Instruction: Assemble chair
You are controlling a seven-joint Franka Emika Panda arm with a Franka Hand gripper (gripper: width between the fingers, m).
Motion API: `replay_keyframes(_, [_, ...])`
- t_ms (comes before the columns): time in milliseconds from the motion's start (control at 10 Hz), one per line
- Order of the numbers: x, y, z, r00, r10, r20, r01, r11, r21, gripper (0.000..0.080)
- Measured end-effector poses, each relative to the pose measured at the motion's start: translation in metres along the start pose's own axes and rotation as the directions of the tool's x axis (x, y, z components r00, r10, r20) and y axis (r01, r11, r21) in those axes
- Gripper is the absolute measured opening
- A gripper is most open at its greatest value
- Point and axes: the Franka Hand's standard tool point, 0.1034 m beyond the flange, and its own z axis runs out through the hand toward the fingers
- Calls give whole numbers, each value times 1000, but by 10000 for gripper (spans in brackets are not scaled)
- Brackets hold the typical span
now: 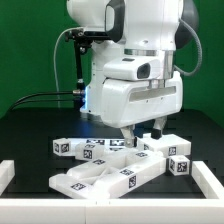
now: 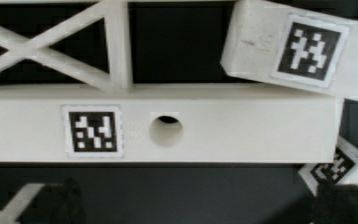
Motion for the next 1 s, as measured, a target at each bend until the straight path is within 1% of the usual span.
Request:
replay_keyframes(100, [1, 1, 0, 995, 102, 4, -102, 995, 20, 650])
replay_keyframes(200, [3, 1, 0, 989, 151, 13, -151, 988, 32, 650])
replay_keyframes(400, [3, 0, 0, 991, 136, 13, -136, 990, 33, 650])
replay_keyframes(500, [4, -4, 1, 985, 170, 16, -170, 985, 34, 650])
replay_keyframes(600, [9, -20, 3, 979, 202, 23, -203, 978, 40, 650])
replay_keyframes(700, [17, -39, 3, 982, 185, 24, -186, 981, 46, 650])
replay_keyframes(900, [33, -63, 2, 998, 52, 23, -53, 998, 22, 650])
replay_keyframes(1000, [32, -61, 3, 997, 72, 23, -72, 997, 31, 650])
